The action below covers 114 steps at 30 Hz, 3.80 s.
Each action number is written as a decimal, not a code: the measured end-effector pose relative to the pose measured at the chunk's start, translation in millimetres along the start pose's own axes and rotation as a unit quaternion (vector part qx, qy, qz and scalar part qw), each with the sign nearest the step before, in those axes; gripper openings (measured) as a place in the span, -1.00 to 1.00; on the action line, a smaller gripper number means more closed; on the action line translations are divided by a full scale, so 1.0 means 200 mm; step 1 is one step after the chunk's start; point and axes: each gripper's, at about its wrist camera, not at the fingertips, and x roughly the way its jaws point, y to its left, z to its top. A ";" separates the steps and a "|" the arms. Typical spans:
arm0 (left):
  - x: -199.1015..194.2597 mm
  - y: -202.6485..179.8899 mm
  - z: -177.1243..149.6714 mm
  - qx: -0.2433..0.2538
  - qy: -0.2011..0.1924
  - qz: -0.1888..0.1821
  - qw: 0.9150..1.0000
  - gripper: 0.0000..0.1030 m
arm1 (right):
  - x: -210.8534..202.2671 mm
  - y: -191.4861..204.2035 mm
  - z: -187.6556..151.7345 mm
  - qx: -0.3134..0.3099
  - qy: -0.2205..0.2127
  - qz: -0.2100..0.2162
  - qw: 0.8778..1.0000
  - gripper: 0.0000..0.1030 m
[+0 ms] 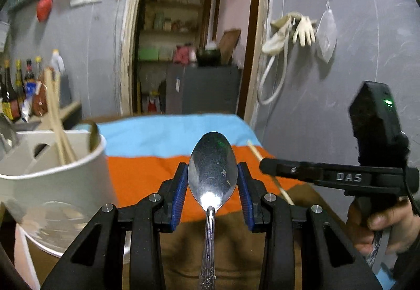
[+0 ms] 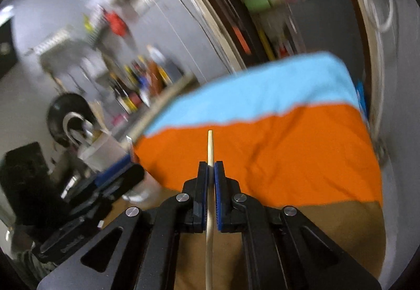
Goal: Organize utensils
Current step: 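Lift the silver spoon and chopstick up over the white caddy with both tools, then open both grippers to drop the spoon and chopstick into the caddy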
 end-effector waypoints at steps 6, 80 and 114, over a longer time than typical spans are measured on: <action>-0.08 0.02 0.02 -0.013 -0.044 0.010 0.999 -0.37 | -0.07 0.18 0.00 -0.066 -0.117 0.036 0.990 -0.94; -0.56 1.08 0.19 -0.166 -0.353 0.152 0.908 -0.37 | 0.42 0.73 0.10 -0.129 -0.305 0.051 0.942 -0.94; -0.50 0.94 0.08 -0.110 -0.171 0.143 0.969 -0.35 | 0.48 0.74 0.05 -0.142 -0.220 0.027 0.965 -0.78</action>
